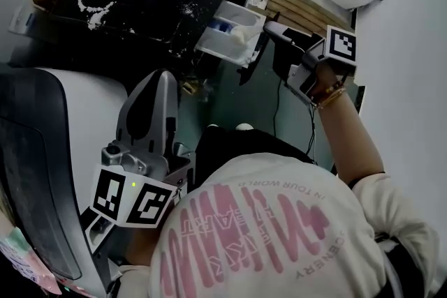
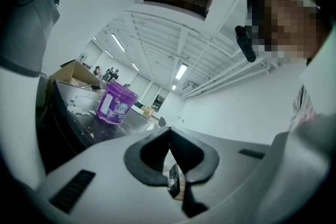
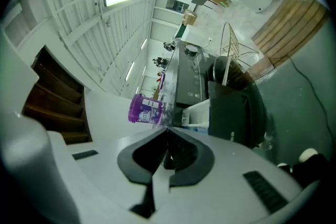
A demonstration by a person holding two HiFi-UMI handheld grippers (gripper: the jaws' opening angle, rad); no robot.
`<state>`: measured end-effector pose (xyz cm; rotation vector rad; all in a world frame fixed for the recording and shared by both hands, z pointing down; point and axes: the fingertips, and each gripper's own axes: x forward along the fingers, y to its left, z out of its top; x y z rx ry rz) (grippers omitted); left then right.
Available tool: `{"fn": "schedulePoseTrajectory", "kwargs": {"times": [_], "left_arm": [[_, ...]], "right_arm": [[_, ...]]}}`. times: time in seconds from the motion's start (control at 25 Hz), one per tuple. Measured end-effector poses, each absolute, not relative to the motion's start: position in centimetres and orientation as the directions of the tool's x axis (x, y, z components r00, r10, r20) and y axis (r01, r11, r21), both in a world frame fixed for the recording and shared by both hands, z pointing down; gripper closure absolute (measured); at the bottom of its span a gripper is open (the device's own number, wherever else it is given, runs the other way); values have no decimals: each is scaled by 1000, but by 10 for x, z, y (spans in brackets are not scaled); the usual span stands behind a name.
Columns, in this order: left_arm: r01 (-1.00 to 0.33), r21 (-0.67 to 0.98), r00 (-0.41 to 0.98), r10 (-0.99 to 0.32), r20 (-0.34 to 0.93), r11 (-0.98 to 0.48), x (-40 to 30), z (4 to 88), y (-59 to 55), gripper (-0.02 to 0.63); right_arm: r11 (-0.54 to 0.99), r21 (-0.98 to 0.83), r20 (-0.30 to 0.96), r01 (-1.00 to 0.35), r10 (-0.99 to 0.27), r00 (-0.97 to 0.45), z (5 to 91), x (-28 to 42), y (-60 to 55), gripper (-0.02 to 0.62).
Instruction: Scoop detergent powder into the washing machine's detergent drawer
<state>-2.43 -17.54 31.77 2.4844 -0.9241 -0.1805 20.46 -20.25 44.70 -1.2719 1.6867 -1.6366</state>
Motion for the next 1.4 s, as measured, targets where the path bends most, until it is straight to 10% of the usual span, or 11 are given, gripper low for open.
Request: {"fn": "schedulePoseTrajectory", "kwargs": {"times": [1.4], "left_arm": [[-834,464,398,-908,133,-298,-33,333,-80,604]], "right_arm": [[423,-464,562,-778,-539,-628,476,159,-209,594]]}}
